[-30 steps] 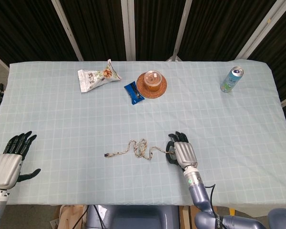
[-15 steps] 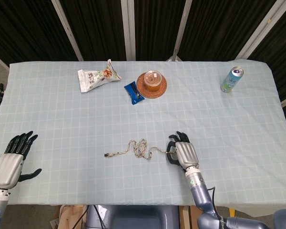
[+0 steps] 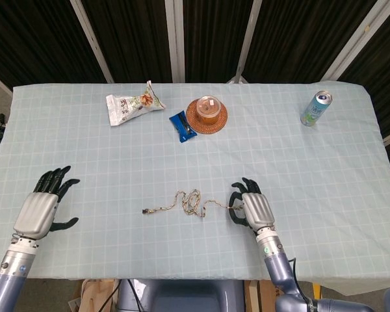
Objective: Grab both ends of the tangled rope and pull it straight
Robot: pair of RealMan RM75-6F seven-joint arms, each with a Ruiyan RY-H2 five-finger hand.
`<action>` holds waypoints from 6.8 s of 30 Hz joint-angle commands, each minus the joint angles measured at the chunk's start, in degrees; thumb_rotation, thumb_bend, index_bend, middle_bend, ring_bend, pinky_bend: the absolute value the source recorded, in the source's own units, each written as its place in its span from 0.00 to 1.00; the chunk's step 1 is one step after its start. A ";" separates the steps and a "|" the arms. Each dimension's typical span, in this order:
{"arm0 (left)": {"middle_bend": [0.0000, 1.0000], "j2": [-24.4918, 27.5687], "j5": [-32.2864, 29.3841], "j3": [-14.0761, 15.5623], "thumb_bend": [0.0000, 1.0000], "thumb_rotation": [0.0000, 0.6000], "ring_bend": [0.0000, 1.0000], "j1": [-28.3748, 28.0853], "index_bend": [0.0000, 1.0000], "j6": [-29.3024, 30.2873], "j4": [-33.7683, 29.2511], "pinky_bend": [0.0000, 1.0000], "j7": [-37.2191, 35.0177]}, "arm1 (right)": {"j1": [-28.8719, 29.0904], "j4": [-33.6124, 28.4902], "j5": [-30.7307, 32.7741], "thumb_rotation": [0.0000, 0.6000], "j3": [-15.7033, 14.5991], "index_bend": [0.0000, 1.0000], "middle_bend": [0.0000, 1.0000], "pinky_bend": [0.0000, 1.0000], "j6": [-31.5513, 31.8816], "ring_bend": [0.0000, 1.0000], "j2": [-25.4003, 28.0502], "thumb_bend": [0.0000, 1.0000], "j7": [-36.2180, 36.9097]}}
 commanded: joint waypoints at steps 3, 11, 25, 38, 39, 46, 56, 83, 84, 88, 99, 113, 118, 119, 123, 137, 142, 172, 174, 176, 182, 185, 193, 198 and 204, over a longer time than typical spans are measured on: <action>0.07 -5.92 -8.43 -3.50 0.21 1.00 0.00 -5.46 0.36 -4.87 -2.09 0.00 8.58 | -0.15 -0.52 0.25 1.00 0.17 0.59 0.24 0.00 0.23 0.00 0.61 0.47 0.26; 0.09 -15.95 -20.05 -5.28 0.26 1.00 0.00 -11.16 0.46 -6.17 -0.44 0.00 19.57 | -0.32 -0.80 0.76 1.00 0.60 0.59 0.24 0.00 0.22 0.00 1.94 0.47 1.13; 0.10 -29.69 -29.97 -6.00 0.36 1.00 0.00 -17.16 0.47 -3.60 5.60 0.00 27.31 | -0.54 -0.24 1.12 1.00 0.78 0.58 0.24 0.00 -0.10 0.00 3.32 0.47 2.89; 0.10 -34.77 -33.42 -5.95 0.41 1.00 0.00 -19.14 0.48 -2.98 8.96 0.00 26.32 | -0.50 -0.50 1.49 1.00 1.06 0.59 0.24 0.00 -0.15 0.00 4.53 0.47 3.34; 0.10 -34.89 -33.45 -5.83 0.41 1.00 0.00 -19.22 0.48 -2.94 9.11 0.00 26.31 | -0.50 -0.44 1.51 1.00 1.04 0.59 0.24 0.00 -0.16 0.00 4.58 0.47 3.36; 0.10 -35.89 -34.26 -5.96 0.42 1.00 0.00 -19.88 0.48 -3.07 9.95 0.00 25.40 | -0.44 -0.22 1.77 1.00 0.92 0.59 0.24 0.00 -0.31 0.00 4.70 0.47 3.52; 0.11 -37.11 -34.42 -5.21 0.45 1.00 0.00 -20.67 0.51 -2.73 10.79 0.00 25.39 | -0.16 -0.35 2.09 1.00 1.05 0.59 0.24 0.00 -0.19 0.00 4.75 0.47 3.15; 0.13 -37.28 -33.62 -4.58 0.60 1.00 0.00 -20.74 0.55 -2.26 12.20 0.00 23.10 | 0.15 -0.44 2.92 1.00 0.61 0.59 0.24 0.00 0.15 0.00 4.56 0.47 2.03; 0.13 -37.23 -33.41 -4.51 0.60 1.00 0.00 -20.73 0.55 -2.14 12.18 0.00 23.11 | 0.14 -0.44 2.91 1.00 0.58 0.59 0.24 0.00 0.16 0.00 4.57 0.47 2.04; 0.16 -37.00 -32.77 -4.44 0.62 1.00 0.00 -20.60 0.58 -1.53 12.03 0.00 23.04 | 0.08 -0.50 2.83 1.00 0.51 0.59 0.24 0.00 0.31 0.00 4.70 0.47 2.01; 0.17 -34.75 -31.45 -4.98 0.62 1.00 0.00 -19.95 0.59 -0.26 9.72 0.00 22.27 | -0.47 -1.65 2.45 1.00 0.35 0.59 0.24 0.00 1.15 0.00 6.23 0.47 1.79; 0.19 -20.36 -27.47 -4.67 0.65 1.00 0.00 -15.14 0.61 2.19 -0.70 0.00 16.31 | -3.74 -3.83 0.11 1.00 0.27 0.59 0.24 0.00 3.01 0.00 15.18 0.48 5.19; 0.19 -15.18 -25.78 -4.29 0.65 1.00 0.00 -12.83 0.61 2.66 -3.13 0.00 12.23 | -5.35 -4.07 -0.93 1.00 0.06 0.59 0.24 0.00 3.66 0.00 18.33 0.47 7.54; 0.19 -14.21 -25.58 -4.28 0.65 1.00 0.00 -12.35 0.61 2.81 -3.47 0.00 11.37 | -5.71 -4.00 -0.95 1.00 0.07 0.59 0.24 0.00 3.83 0.00 18.95 0.47 8.02; 0.19 -10.68 -24.60 -4.04 0.65 1.00 0.00 -10.69 0.61 2.77 -4.33 0.00 7.99 | -6.85 -3.58 -0.88 1.00 0.23 0.59 0.24 0.00 4.01 0.00 20.91 0.47 10.07; 0.20 -4.93 -22.38 -2.59 0.65 1.00 0.00 -6.94 0.62 2.11 -1.86 0.00 0.93 | -9.00 0.89 0.32 1.00 0.51 0.59 0.24 0.00 3.13 0.00 23.25 0.47 14.27; 0.20 -4.58 -22.11 -2.20 0.65 1.00 0.00 -6.25 0.62 1.85 -0.74 0.00 -0.05 | -9.51 2.13 0.48 1.00 0.45 0.59 0.24 0.00 2.99 0.00 23.31 0.47 14.85; 0.19 -9.74 -23.01 -0.17 0.65 1.00 0.00 -5.31 0.62 -1.51 8.00 0.00 0.98 | -9.91 8.80 2.18 1.00 -0.41 0.59 0.24 0.00 -0.71 0.00 20.55 0.47 14.18; 0.19 -10.17 -23.27 -0.12 0.65 1.00 0.00 -5.26 0.62 -1.68 8.63 0.00 1.14 | -9.81 9.31 2.31 1.00 -0.48 0.59 0.24 0.00 -0.95 0.00 20.19 0.47 13.83; 0.19 -10.55 -23.49 -0.07 0.65 1.00 0.00 -5.19 0.62 -1.84 9.25 0.00 1.25 | -9.72 9.86 2.47 1.00 -0.56 0.59 0.24 0.00 -1.21 0.00 19.89 0.47 13.48; 0.18 -11.38 -24.03 0.05 0.65 1.00 0.00 -5.13 0.61 -2.52 10.70 0.00 1.78 | -9.56 11.25 2.90 1.00 -0.57 0.59 0.24 0.00 -1.81 0.00 19.19 0.47 12.86; 0.17 -11.62 -24.16 0.13 0.64 1.00 0.00 -5.13 0.59 -2.93 11.14 0.00 1.99 | -9.51 11.39 3.13 1.00 -0.53 0.55 0.24 0.00 -2.10 0.00 19.12 0.47 12.57; 0.12 -11.35 -24.17 0.35 0.49 1.00 0.00 -5.15 0.47 -3.91 11.15 0.00 2.39 | -9.38 10.75 3.77 1.00 -1.14 0.28 0.17 0.00 -3.26 0.00 19.59 0.47 10.78; 0.06 -10.25 -23.87 0.57 0.34 1.00 0.00 -5.09 0.37 -4.41 10.25 0.00 2.44 | -9.21 9.70 4.61 1.00 -1.49 0.02 0.07 0.00 -3.93 0.00 20.45 0.47 9.10; 0.03 -6.26 -22.79 0.50 0.20 1.00 0.00 -4.23 0.31 -3.89 6.71 0.00 1.09 | -9.98 6.87 3.70 1.00 -1.32 0.00 0.03 0.00 -2.56 0.00 22.26 0.48 9.79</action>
